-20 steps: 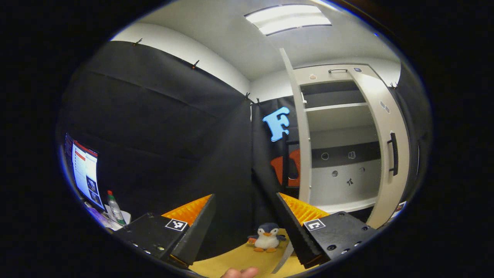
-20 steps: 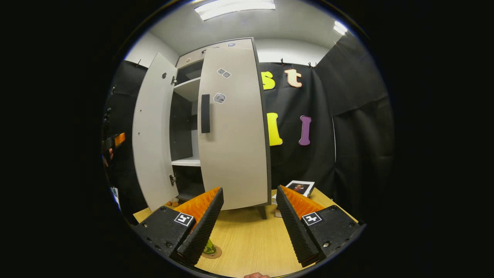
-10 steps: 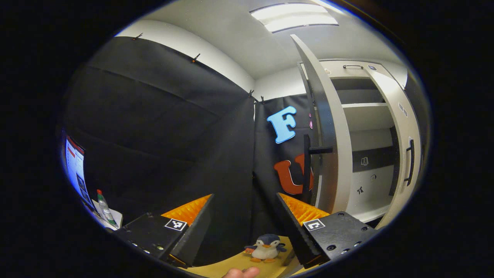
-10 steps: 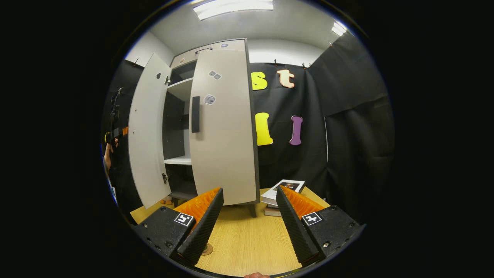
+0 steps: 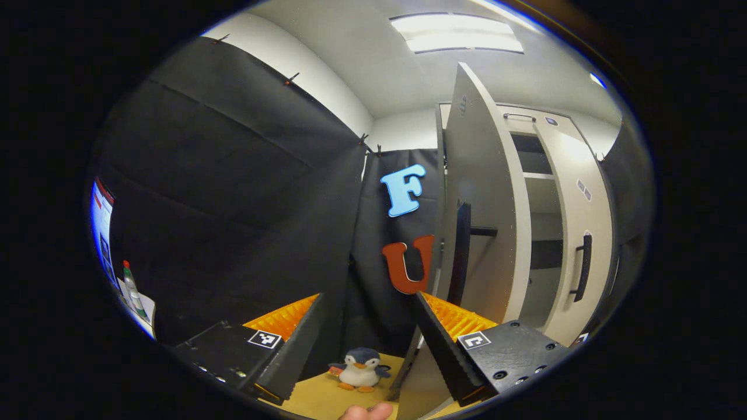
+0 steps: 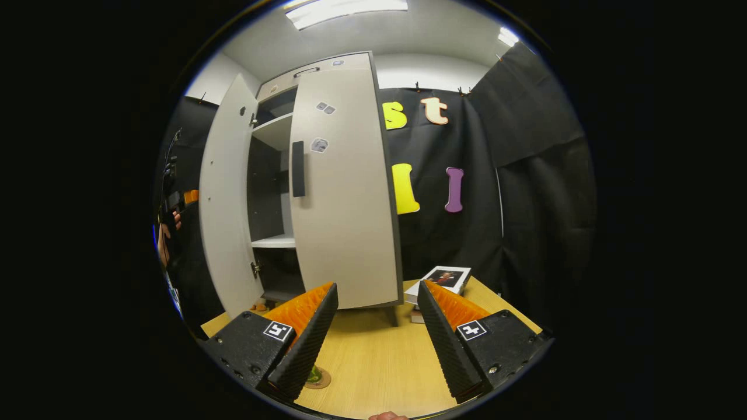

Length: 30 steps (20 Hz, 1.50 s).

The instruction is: Grasp the bottle in the cabinet with the left hand and place it on the coaster, then close the right door with the right hand and the left door with the left hand.

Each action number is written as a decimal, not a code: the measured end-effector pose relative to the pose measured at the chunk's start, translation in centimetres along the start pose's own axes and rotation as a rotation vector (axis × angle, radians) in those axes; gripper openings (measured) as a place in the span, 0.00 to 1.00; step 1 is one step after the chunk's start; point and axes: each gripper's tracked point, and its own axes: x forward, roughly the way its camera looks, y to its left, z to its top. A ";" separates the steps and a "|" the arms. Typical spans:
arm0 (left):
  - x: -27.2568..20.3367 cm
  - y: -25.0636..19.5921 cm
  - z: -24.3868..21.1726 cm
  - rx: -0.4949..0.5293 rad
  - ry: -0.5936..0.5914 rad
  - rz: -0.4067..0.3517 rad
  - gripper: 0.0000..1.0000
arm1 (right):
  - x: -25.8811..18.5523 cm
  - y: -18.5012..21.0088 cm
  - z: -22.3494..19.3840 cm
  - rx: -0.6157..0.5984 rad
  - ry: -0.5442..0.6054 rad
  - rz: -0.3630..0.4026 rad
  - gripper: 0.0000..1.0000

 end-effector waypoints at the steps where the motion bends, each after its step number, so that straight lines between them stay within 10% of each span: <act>1: -0.1 -1.1 0.0 0.012 -0.002 -0.021 0.97 | -0.2 0.0 0.2 -0.005 -0.003 -0.001 0.84; 8: 0.2 -10.5 -0.4 0.021 -0.011 -0.247 0.99 | -1.1 -1.9 0.7 0.005 0.000 -0.056 0.84; 25: -10.8 -19.5 -6.1 -0.079 0.161 -0.481 0.99 | -0.8 -1.7 1.0 -0.004 -0.011 -0.054 0.84; 30: -12.6 -18.3 -10.1 -0.029 0.209 -0.413 0.95 | -0.7 -1.1 0.0 -0.008 0.007 -0.032 0.84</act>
